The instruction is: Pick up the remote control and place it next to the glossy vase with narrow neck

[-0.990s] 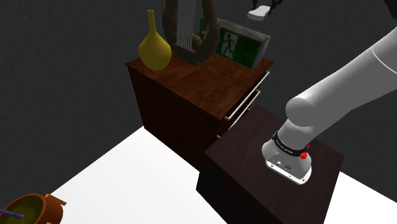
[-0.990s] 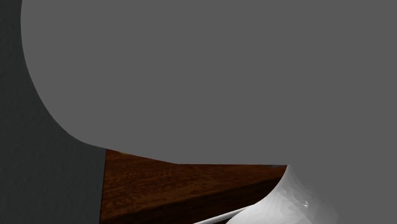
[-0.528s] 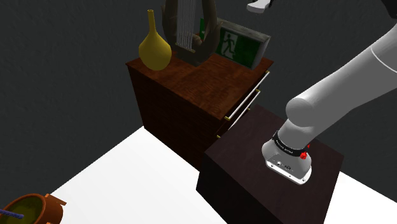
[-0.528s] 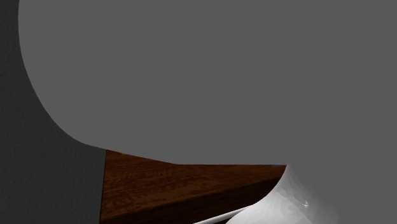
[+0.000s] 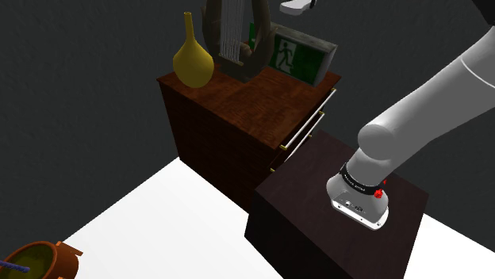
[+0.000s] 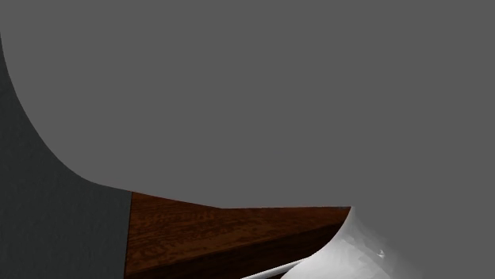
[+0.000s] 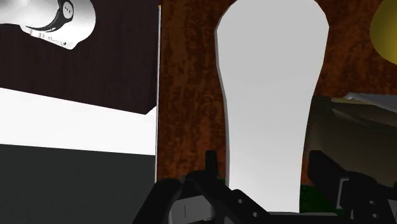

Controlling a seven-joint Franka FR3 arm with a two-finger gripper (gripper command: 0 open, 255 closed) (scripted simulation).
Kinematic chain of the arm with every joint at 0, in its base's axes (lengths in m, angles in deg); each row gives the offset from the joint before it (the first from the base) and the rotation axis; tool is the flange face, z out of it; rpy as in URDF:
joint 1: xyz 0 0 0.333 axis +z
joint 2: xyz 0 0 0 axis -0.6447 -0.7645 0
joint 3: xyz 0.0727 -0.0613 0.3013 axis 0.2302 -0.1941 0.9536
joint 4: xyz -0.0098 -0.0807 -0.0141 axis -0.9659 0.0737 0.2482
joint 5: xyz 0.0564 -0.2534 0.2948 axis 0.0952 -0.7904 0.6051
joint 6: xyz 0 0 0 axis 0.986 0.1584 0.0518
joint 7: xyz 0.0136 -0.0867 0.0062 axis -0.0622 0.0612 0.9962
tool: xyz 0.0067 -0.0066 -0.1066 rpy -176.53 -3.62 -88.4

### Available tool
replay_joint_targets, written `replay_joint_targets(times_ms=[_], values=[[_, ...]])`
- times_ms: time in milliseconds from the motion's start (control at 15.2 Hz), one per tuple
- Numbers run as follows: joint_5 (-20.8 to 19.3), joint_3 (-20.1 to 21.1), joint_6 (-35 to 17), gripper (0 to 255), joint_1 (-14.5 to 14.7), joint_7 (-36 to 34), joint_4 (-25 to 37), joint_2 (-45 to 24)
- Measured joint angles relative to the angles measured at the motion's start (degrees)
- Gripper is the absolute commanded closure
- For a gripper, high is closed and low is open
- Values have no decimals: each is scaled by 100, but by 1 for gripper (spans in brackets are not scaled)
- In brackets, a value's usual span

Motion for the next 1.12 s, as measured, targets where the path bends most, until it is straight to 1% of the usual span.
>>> replay_joint_targets(times_ms=[462, 792, 990, 1056, 1122], values=[[62, 597, -35, 255, 381, -979, 407, -424], [4, 1015, 14, 255, 688, -1706, 1000, -958], [-98, 1253, 129, 255, 904, -2151, 1544, -1393], [-123, 1309, 143, 255, 964, -2263, 1639, -1477], [-179, 1382, 206, 255, 1047, -2406, 1885, -1667]])
